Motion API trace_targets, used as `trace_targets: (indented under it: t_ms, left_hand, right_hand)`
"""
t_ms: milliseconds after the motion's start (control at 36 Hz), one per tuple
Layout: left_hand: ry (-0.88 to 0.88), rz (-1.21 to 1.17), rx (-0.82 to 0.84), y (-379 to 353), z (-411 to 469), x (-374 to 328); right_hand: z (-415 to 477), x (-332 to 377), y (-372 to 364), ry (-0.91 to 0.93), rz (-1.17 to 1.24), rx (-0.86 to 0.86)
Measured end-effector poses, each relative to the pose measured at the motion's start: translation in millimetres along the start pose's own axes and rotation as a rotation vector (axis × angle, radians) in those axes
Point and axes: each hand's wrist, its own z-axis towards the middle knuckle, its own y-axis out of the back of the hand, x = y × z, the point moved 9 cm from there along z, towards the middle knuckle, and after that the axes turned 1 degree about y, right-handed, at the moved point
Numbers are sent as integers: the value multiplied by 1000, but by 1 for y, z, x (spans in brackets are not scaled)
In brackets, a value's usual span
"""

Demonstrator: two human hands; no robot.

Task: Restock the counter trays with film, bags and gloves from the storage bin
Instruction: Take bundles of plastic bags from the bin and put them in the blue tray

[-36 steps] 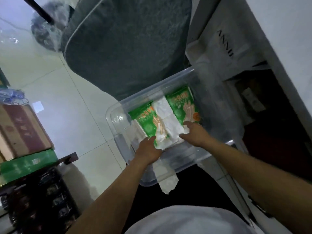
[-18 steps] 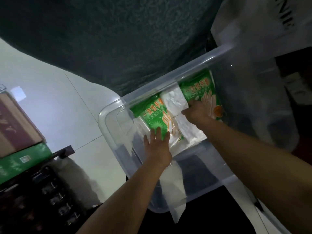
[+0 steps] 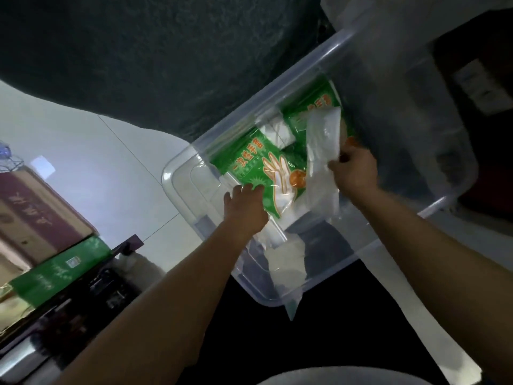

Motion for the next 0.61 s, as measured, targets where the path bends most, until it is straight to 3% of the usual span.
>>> trace_targets:
  t_ms: [250,444,611]
  left_hand:
    - [-199,401,16,1,24,-15]
    - [-386,694,61,-4,36,-30]
    - [-371,771,128,-15,39,-33]
  right_hand:
    - [-83,-25,43,-43,393,-104]
    - [-115,-33,59,-65,570,-155]
    - [-121,-44,64,-66,616,-146]
